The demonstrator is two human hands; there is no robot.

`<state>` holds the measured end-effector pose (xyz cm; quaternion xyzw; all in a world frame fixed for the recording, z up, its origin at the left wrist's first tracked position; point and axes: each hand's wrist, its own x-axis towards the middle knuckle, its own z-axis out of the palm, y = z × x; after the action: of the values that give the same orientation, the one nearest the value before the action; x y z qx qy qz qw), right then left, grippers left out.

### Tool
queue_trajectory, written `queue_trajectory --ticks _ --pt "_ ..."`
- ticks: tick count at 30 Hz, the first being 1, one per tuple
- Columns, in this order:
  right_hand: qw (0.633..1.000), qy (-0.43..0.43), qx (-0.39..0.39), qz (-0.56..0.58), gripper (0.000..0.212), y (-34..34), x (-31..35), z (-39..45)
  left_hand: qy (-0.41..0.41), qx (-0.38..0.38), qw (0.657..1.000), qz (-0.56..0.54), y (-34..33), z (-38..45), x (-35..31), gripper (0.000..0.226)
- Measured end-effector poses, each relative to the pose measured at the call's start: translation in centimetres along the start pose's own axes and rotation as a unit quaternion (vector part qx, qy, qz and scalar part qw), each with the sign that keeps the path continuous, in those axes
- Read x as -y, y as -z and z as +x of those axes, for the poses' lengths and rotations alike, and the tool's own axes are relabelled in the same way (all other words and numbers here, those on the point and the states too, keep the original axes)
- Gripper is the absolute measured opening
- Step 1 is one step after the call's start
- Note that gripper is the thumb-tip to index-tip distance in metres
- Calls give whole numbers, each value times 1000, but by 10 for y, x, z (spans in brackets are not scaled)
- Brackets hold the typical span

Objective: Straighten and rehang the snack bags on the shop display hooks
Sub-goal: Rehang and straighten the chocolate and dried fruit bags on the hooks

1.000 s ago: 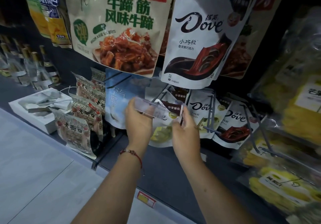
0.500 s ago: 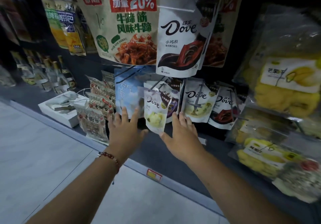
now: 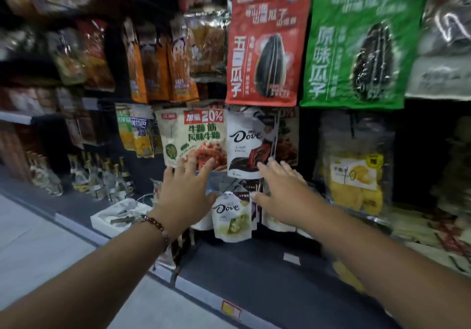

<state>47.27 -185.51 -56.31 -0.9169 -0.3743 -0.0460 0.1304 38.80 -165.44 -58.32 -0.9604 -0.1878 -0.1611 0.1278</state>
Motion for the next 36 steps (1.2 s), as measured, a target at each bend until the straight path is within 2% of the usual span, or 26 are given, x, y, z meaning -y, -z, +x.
queue_trajectory --ticks 6,12,16,20,22,25,28,29,31,33,35,36 --pt "1000 -6 14 -6 78 54 -2 25 -33 -19 999 11 55 34 -20 78" --pt "998 -26 12 -58 79 53 -19 58 -31 5 999 19 45 68 -25 78" --pt "998 -41 6 -51 80 43 -31 83 -25 6 1000 14 22 94 -17 76" --pt "998 -34 -34 -42 83 33 -38 116 -18 3 999 -38 -5 122 -7 72" --pt "996 -37 -75 -22 81 32 -39 130 -8 0 992 -123 -12 136 -7 68" --pt "992 -48 -117 -20 59 27 -40 151 16 -1 943 -332 -25 148 -15 62" --pt "993 -52 -102 -2 20 25 -43 169 62 -17 869 -491 -43 154 -26 56" --pt "994 -52 -91 14 15 27 -45 174 79 -21 844 -530 -47 156 -29 54" --pt "996 -47 -77 29 19 30 -49 181 109 -30 806 -582 -50 160 -31 48" --pt "993 -36 -103 33 14 30 -53 184 119 -27 787 -605 -49 162 -32 36" --pt "988 -24 -138 58 13 25 -57 184 109 -22 790 -603 -48 160 -34 17" --pt "986 -22 -150 75 14 21 -59 183 103 -18 791 -603 -47 157 -35 14"
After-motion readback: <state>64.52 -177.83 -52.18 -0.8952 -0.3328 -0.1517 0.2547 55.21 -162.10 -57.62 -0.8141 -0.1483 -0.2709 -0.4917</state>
